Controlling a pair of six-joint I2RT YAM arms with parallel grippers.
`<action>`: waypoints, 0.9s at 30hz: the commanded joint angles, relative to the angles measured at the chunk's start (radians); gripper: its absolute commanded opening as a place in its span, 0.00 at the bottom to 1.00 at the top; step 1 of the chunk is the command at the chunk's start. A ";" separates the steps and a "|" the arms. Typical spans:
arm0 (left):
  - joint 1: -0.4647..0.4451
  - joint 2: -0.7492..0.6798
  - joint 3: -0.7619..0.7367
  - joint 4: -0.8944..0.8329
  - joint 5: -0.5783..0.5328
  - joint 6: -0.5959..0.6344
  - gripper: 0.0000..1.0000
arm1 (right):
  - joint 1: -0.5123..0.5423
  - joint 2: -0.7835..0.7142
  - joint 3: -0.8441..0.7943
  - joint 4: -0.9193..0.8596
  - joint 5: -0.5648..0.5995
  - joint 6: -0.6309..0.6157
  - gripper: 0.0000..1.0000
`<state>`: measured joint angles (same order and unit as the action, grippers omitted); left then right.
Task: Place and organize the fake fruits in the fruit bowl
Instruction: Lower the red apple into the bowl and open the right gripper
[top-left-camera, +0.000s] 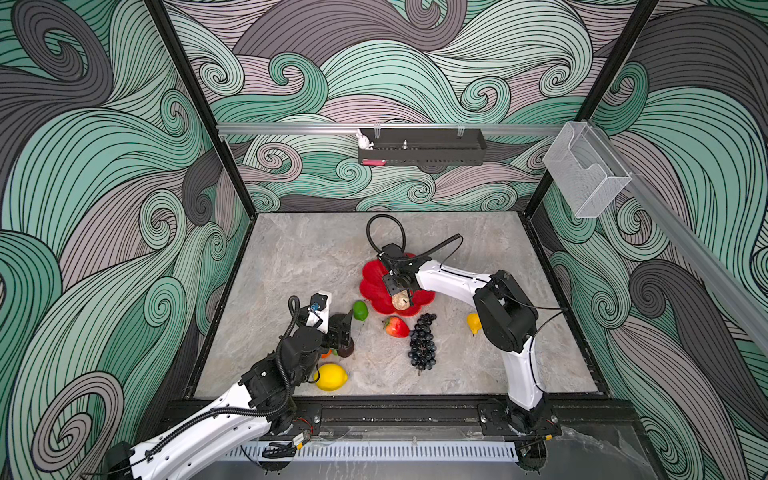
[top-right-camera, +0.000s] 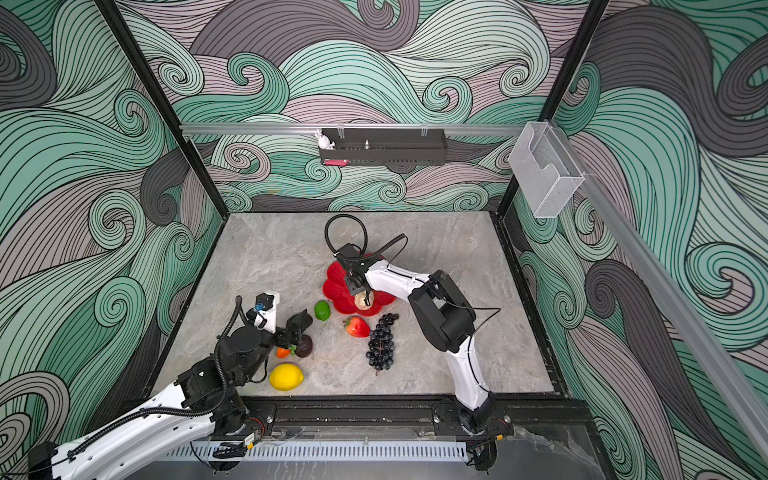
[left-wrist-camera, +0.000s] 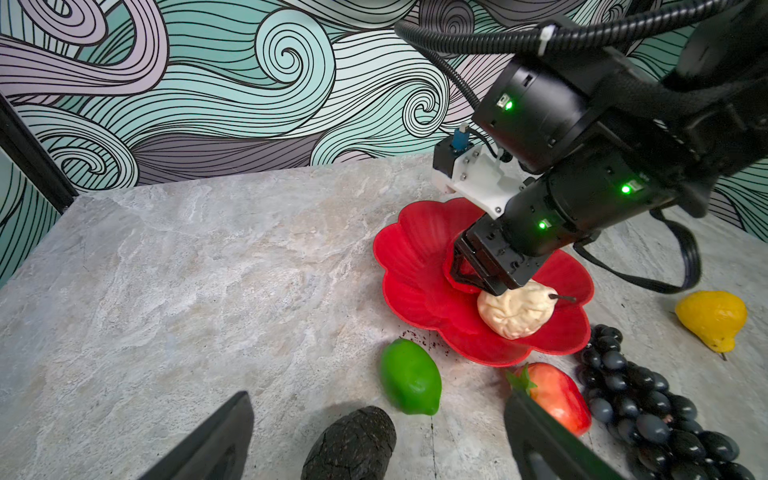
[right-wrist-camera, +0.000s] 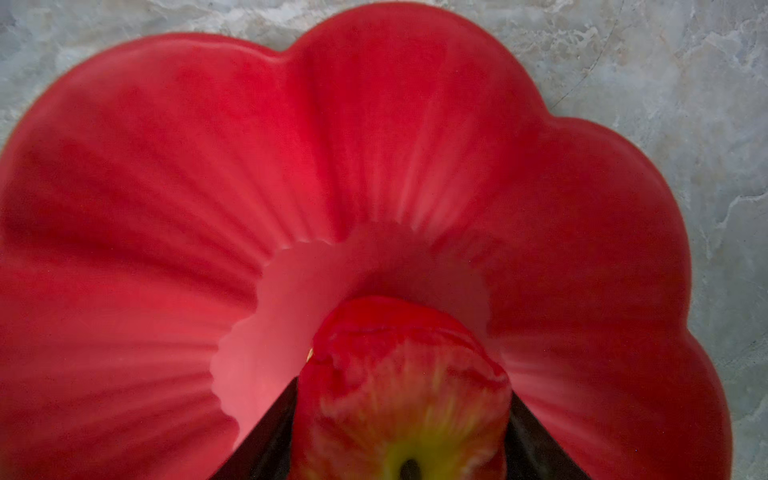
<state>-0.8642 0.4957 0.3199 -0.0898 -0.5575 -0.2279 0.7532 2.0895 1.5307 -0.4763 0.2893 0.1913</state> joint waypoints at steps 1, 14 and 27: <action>0.007 0.000 0.011 0.008 -0.021 0.004 0.96 | 0.006 -0.005 0.010 -0.026 0.021 0.006 0.60; 0.007 0.001 0.010 0.008 -0.025 0.003 0.96 | 0.008 0.001 0.013 -0.048 -0.007 0.013 0.70; 0.008 0.001 0.010 0.008 -0.031 0.004 0.96 | 0.008 -0.015 0.037 -0.067 -0.016 0.011 0.84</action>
<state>-0.8639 0.4957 0.3199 -0.0898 -0.5652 -0.2279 0.7578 2.0892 1.5444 -0.5217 0.2756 0.1955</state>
